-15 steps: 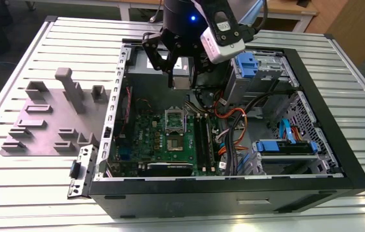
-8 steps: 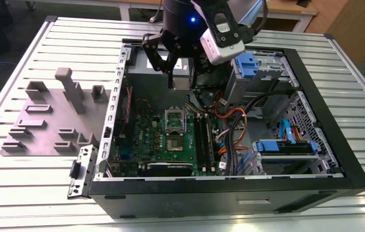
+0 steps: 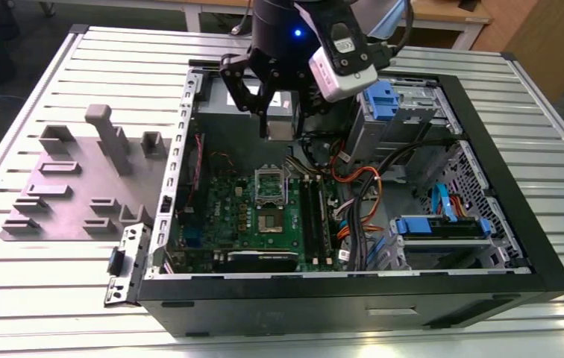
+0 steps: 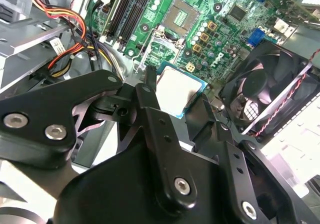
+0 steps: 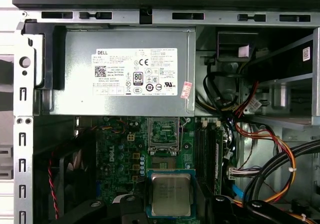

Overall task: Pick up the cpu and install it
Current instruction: 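Place the cpu into insertion slot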

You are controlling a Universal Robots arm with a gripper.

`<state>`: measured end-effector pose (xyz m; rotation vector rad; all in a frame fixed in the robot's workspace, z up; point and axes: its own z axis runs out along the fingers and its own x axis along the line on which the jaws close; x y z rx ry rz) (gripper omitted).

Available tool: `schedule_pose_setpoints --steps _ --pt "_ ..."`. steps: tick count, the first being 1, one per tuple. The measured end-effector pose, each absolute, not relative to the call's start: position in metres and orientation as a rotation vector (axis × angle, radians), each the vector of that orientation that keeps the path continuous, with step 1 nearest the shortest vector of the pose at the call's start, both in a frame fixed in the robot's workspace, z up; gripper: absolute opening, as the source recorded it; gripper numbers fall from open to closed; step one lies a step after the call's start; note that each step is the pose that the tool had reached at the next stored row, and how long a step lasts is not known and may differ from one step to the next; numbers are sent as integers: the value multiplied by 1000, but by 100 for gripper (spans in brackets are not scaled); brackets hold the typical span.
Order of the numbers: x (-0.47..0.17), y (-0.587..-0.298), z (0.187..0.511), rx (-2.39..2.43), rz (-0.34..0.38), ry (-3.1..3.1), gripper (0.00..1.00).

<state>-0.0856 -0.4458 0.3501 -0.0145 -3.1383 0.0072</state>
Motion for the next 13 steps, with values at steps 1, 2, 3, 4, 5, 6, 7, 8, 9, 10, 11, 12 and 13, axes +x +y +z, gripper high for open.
schedule_pose_setpoints --steps 1,2,3,4,5,6,7,8,9,10,11,12,13 --pt "-86 -446 350 -15 7 -3138 47" --pt "-86 -446 349 -15 7 -3138 47" --pt "-86 -446 349 -15 7 -3138 47" --pt "-86 -446 349 -15 7 -3138 47" --pt "-86 -446 349 -15 7 -3138 47" --pt "-86 -446 348 -15 7 -3138 47" --pt "-86 -447 348 -15 7 -3138 47" --pt "-86 -447 348 -14 7 -3138 47" --pt "-86 -447 347 -15 7 -3138 47" --pt "-86 -447 347 -15 7 -3138 47" --pt "-86 -448 346 -14 7 -3138 47" --pt "-86 -448 346 -15 7 -3138 47" --pt "-86 -448 346 -15 7 -3138 47"
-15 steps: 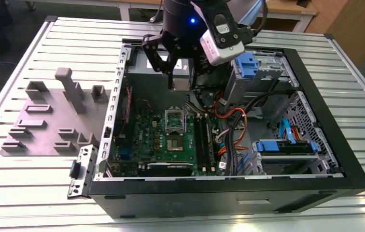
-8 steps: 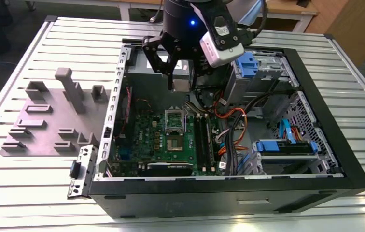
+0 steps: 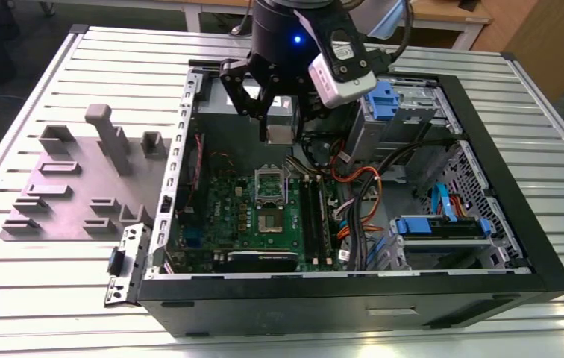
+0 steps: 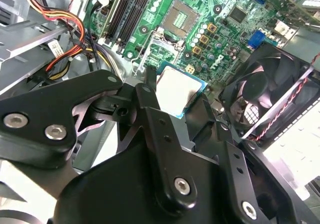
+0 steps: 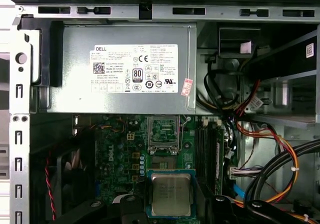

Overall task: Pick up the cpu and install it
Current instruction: 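Place the cpu into insertion slot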

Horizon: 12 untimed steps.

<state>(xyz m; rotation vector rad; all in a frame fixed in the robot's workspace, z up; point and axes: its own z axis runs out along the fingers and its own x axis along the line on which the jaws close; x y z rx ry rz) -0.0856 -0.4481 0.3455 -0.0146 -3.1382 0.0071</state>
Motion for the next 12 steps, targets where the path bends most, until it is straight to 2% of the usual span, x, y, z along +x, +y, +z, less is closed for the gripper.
schedule_pose_setpoints --steps 12 --pt "-86 -450 341 -15 7 -3138 47"
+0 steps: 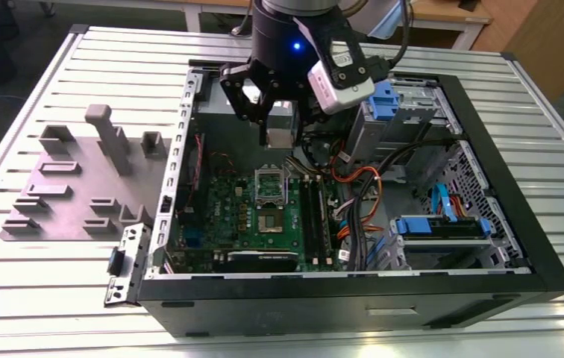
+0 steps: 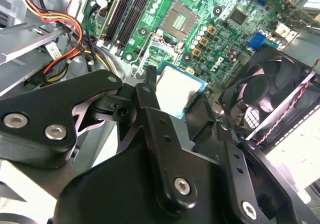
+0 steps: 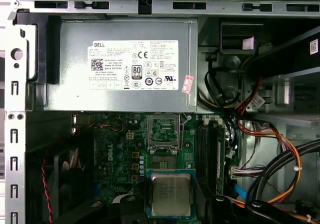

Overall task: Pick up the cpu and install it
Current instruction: 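Place the cpu into insertion slot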

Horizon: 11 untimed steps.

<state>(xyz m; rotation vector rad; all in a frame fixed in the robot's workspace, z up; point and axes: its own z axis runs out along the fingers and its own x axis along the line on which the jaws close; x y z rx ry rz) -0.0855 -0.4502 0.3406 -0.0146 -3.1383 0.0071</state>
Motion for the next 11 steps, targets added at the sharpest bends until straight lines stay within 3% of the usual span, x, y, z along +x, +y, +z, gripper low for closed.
schedule_pose_setpoints --steps 11 --pt "-86 -451 336 -15 7 -3138 47"
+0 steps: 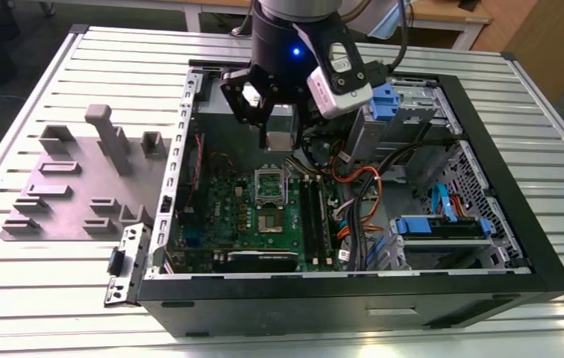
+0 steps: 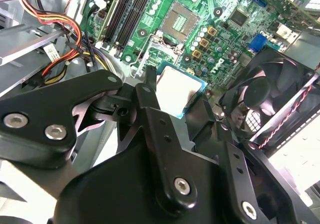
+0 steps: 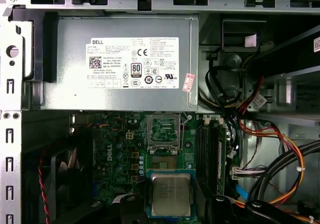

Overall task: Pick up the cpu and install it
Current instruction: 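Place the cpu into insertion slot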

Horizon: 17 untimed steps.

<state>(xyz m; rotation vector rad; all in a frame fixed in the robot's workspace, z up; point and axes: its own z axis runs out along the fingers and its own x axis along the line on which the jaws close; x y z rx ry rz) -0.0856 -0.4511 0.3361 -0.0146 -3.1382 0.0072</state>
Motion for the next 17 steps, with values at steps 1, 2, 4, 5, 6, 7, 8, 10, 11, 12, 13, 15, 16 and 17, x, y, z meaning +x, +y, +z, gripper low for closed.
schedule_pose_setpoints --steps 1,2,4,5,6,7,8,10,11,12,13,15,16,17 --pt "-86 -451 336 -15 7 -3138 47" --pt "-86 -451 335 -15 7 -3138 47" --pt "-86 -451 335 -15 7 -3138 47" --pt "-86 -452 334 -15 7 -3138 47" --pt "-86 -452 334 -15 7 -3138 47" --pt "-86 -452 333 -15 7 -3138 47" --pt "-86 -452 332 -15 7 -3138 47" --pt "-86 -453 330 -14 7 -3138 47" --pt "-86 -454 329 -15 7 -3138 47" --pt "-86 -455 328 -15 7 -3138 47" --pt "-86 -456 327 -15 7 -3138 47" --pt "-86 -457 325 -14 7 -3138 47" --pt "-86 -458 323 -13 7 -3138 47" --pt "-86 -459 322 -10 7 -3138 47"
